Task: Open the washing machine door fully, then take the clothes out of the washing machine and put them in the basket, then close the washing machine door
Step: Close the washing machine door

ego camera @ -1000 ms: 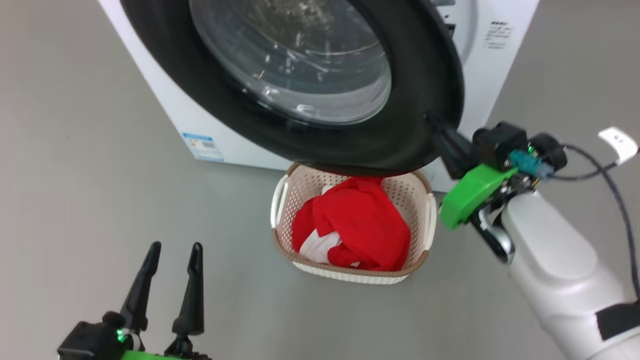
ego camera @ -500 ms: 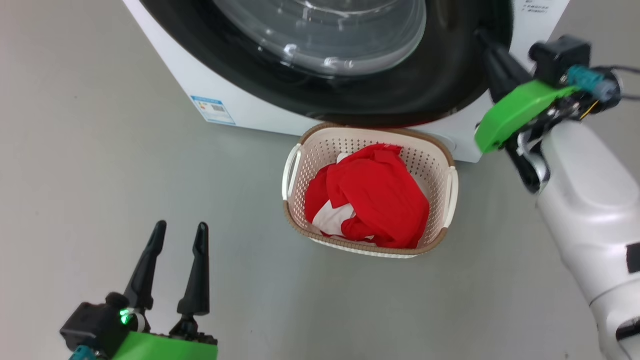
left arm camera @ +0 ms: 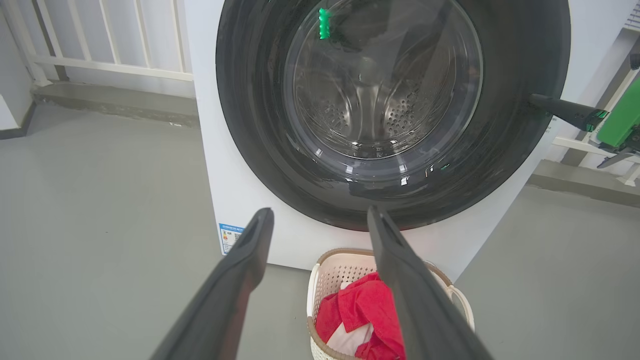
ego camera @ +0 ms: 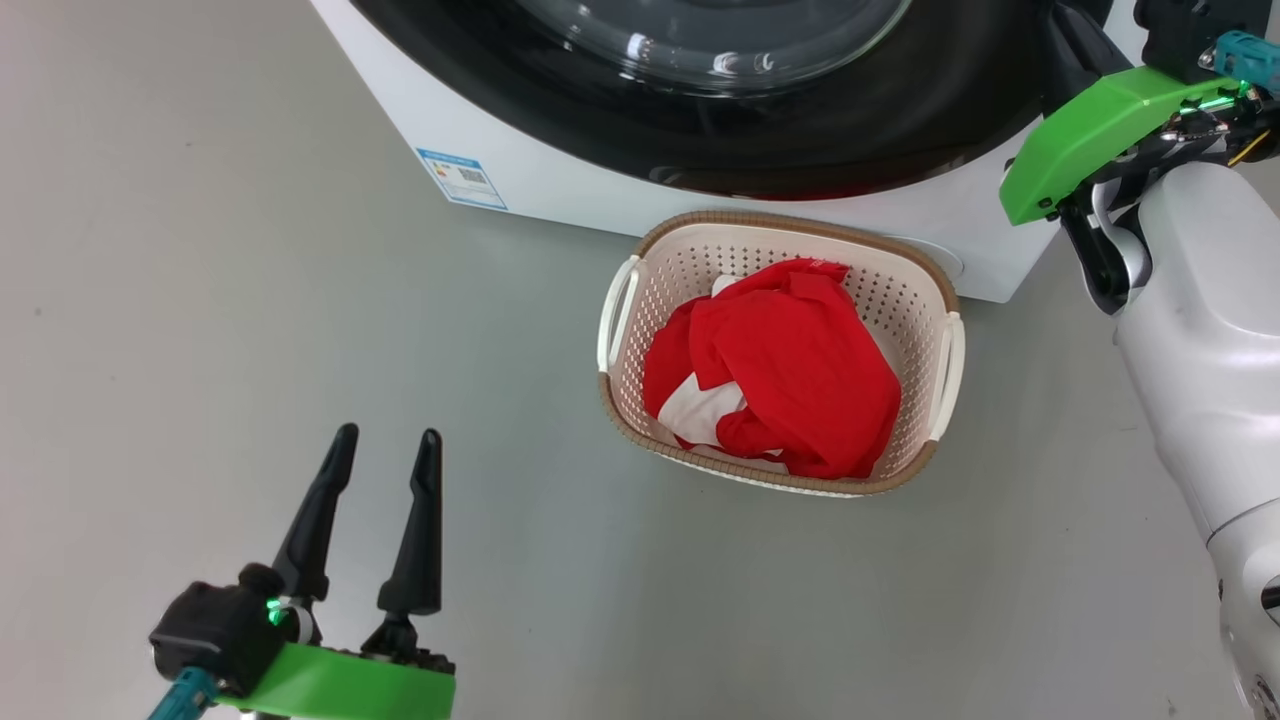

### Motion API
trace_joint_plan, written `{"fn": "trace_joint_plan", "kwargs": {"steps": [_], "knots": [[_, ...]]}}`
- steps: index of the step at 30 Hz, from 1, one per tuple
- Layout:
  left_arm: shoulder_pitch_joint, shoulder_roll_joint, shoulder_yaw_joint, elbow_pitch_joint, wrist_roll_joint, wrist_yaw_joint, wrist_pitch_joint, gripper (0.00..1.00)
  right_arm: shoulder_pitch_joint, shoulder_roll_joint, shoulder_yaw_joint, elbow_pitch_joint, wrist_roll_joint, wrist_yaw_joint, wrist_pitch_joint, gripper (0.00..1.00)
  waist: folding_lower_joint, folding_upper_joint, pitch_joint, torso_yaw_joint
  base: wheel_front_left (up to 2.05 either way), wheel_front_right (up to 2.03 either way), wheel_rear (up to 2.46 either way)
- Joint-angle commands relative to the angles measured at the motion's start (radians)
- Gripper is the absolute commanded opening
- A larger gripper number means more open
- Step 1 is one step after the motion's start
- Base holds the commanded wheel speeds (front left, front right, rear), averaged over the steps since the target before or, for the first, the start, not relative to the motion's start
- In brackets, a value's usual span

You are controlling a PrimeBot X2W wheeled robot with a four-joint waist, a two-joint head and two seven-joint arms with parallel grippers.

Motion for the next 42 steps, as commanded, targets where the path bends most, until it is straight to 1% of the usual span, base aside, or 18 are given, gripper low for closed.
{"fn": "trace_joint_plan", "kwargs": {"steps": [1,5,9,11,12,13,26,34,42], "knots": [[-0.025,0.012,0.032,-0.02,0.016,-0.003,-0.012,1.0,-0.029,0.009,-0.002,-0.018,-0.008,-0.002,-0.006,0.0,-0.0001,-0.0001,-0.002,0.001,0.0,0.0,0.0],[-0.023,0.011,0.041,-0.022,0.025,-0.004,-0.012,1.0,-0.01,0.014,0.019,-0.03,-0.038,-0.002,-0.006,0.0,-0.0001,-0.0001,-0.009,-0.004,0.0,0.0,0.0],[-0.016,0.011,0.054,-0.022,0.012,-0.003,-0.012,1.0,0.038,0.025,0.046,-0.075,-0.082,-0.002,-0.006,0.0,-0.0001,-0.0001,-0.025,-0.025,0.0,0.0,0.0],[-0.015,0.011,0.063,-0.024,0.008,-0.001,-0.012,1.0,0.07,0.033,0.051,-0.108,-0.094,-0.002,-0.006,0.45,-0.0001,-0.0001,-0.034,-0.041,0.0,0.0,0.0],[-0.013,0.011,0.067,-0.026,0.006,0.0,-0.012,1.0,0.087,0.035,0.046,-0.128,-0.1,-0.002,-0.006,0.79,-0.0001,-0.0001,-0.039,-0.049,0.0,0.0,0.0],[-0.012,0.011,0.071,-0.028,0.005,0.002,-0.012,1.0,0.106,0.036,0.043,-0.147,-0.108,-0.002,-0.006,1.0,-0.0001,-0.0001,-0.044,-0.059,0.0,0.0,0.0],[-0.007,0.011,0.096,-0.029,0.002,0.007,-0.012,1.0,0.335,0.07,-0.011,-0.35,-0.139,-0.002,-0.006,1.0,-0.0001,-0.0001,-0.11,-0.194,0.0,0.0,0.0],[0.014,0.011,0.126,-0.028,-0.009,0.011,-0.012,1.0,0.437,0.085,-0.018,-0.435,-0.119,-0.002,-0.006,1.0,-0.0001,-0.0001,-0.166,-0.286,0.0,0.0,0.0],[0.035,0.011,0.142,-0.029,0.006,0.017,-0.012,1.0,0.548,0.089,-0.056,-0.513,-0.109,-0.002,-0.006,1.0,-0.0001,-0.0001,-0.221,-0.348,0.0,0.0,0.0]]}}
